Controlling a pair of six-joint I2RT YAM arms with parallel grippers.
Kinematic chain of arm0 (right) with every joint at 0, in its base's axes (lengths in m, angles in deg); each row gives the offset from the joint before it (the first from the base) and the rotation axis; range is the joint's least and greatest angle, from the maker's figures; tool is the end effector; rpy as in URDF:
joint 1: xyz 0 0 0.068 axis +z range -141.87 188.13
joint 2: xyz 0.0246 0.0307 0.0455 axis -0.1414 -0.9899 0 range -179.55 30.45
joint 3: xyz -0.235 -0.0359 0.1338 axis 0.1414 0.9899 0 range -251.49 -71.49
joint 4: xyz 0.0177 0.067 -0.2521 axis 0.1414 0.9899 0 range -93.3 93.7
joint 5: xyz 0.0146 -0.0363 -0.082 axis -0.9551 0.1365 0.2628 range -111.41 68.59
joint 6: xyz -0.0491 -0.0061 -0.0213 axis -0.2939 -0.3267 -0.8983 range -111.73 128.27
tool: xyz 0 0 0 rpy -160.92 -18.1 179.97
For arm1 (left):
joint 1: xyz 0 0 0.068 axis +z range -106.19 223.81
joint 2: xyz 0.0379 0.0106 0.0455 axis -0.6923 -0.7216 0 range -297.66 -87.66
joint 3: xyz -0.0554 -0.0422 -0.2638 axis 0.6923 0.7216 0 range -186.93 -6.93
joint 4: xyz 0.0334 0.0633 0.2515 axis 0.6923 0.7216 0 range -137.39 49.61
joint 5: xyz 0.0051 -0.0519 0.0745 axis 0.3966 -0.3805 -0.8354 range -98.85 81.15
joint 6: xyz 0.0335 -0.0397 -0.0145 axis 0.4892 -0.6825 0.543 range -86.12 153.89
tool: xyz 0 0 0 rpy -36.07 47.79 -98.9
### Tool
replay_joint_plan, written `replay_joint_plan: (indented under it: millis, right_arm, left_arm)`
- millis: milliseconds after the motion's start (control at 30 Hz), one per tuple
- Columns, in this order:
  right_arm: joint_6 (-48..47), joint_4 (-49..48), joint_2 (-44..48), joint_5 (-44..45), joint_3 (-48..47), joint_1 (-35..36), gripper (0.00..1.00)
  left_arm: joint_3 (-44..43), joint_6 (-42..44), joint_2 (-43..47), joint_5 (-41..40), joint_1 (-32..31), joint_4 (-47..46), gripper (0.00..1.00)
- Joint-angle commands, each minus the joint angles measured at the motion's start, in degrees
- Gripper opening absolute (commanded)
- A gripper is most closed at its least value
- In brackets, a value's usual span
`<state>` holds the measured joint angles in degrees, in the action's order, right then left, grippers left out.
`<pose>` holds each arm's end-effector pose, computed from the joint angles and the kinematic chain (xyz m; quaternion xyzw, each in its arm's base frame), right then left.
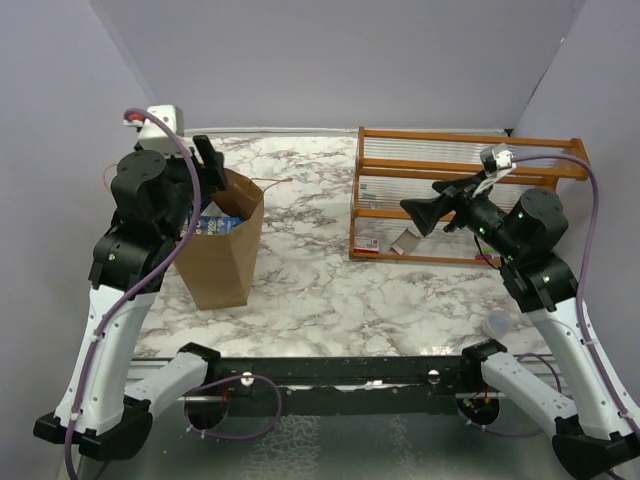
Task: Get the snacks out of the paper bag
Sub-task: Adjust the paper bag at the center of the board.
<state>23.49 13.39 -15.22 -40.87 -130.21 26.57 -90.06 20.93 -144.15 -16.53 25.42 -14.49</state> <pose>0.1555 0.0644 0.4093 -0.1358 0.7151 0.3133 0.6099 0.1676 -0.0507 0.4852 -0.0094 0.7443 -0.1320 0.6546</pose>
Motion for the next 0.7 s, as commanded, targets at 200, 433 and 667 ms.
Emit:
replay_joint_plan:
  millis: [200, 433, 667]
  right_arm:
    - [5.85, -6.56, -10.35, -23.64, -5.13, 0.61, 1.0]
    - [0.78, -0.8, -21.38, -16.85, -17.2, 13.67, 0.99]
    - [-13.6, -0.97, -31.38, -6.77, -25.69, 26.82, 0.99]
  left_arm:
    - [2.34, -5.63, 4.26, -38.28, 0.02, 6.05, 0.76]
    - [14.19, -0.43, 12.17, -56.63, 0.02, -5.78, 0.91]
    - [13.02, -7.36, 6.13, -52.84, 0.0, -0.92, 0.94]
